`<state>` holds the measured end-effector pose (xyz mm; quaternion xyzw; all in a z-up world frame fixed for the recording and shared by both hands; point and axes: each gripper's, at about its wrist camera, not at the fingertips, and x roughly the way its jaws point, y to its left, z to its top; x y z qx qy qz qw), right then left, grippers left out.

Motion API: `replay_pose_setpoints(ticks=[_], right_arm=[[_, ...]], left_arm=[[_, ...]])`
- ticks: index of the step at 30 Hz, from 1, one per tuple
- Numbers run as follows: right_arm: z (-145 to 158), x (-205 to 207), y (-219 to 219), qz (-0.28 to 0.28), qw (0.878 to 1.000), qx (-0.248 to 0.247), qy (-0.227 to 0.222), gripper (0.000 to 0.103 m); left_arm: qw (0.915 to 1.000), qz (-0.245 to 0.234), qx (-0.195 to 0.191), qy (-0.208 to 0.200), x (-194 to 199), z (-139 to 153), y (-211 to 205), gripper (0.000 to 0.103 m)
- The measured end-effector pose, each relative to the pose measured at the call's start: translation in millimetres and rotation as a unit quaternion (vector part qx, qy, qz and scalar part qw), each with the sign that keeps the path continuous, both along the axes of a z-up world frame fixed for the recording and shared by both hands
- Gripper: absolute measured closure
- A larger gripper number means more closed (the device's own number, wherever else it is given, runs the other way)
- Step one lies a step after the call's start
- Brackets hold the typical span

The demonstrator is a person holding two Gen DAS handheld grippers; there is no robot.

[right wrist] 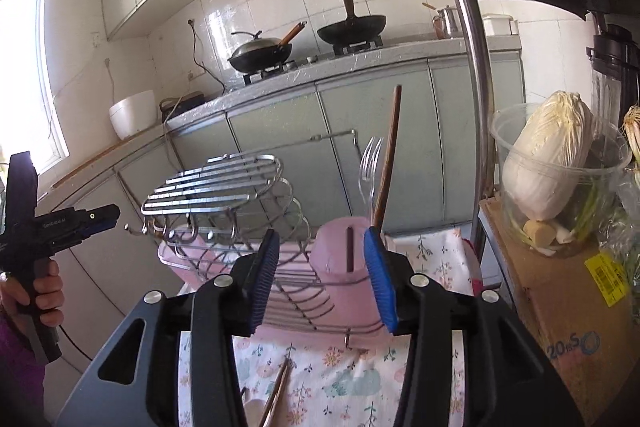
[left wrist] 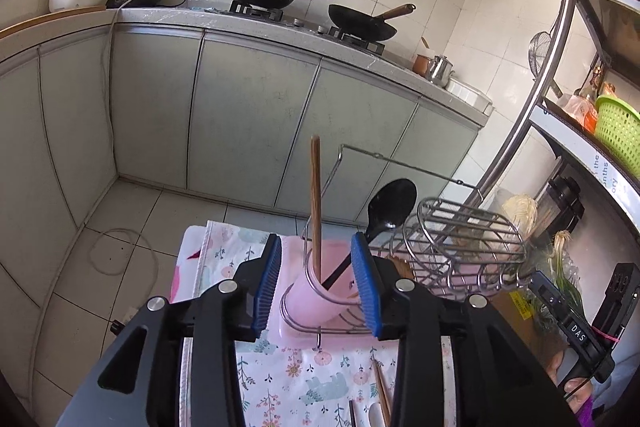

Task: Organize utensils
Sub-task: 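Move both tools back down to the chopsticks on the cloth, then grasp a dark chopstick with the left tool while the right tool grasps a wooden chopstick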

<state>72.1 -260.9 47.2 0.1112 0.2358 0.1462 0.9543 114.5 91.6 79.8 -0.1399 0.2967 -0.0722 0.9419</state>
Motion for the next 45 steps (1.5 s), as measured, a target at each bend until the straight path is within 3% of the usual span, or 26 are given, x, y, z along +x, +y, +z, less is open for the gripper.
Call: replay_pose_setpoints(ticks=[5, 10, 18, 25, 34, 39, 45], right_arm=[[-26, -6, 9, 0.024, 0.997, -0.012, 0.067, 0.058], [-59, -6, 16, 0.039, 0.990, -0.008, 0.136, 0.058], [-98, -12, 23, 0.055, 0.975, 0.007, 0.214, 0.058], [-113, -17, 26, 0.073, 0.966, 0.024, 0.245, 0.058], [-127, -14, 21, 0.075, 0.958, 0.050, 0.271, 0.060], [-133, -11, 21, 0.083, 0.952, 0.061, 0.287, 0.065], [-144, -3, 32, 0.109, 0.936, 0.085, 0.324, 0.075]], left_arm=[[0.9990, -0.024, 0.002, 0.037, -10, -25, -11, 0.068], [0.9932, -0.059, -0.015, 0.099, -16, -66, -29, 0.068], [0.9695, -0.126, -0.017, 0.210, -21, -140, -73, 0.075], [0.9506, -0.134, 0.018, 0.279, -15, -185, -102, 0.086], [0.9395, -0.132, 0.048, 0.313, -3, -208, -118, 0.093], [0.9401, -0.126, 0.052, 0.312, -3, -208, -120, 0.098], [0.9468, -0.116, 0.031, 0.299, -8, -201, -102, 0.099]])
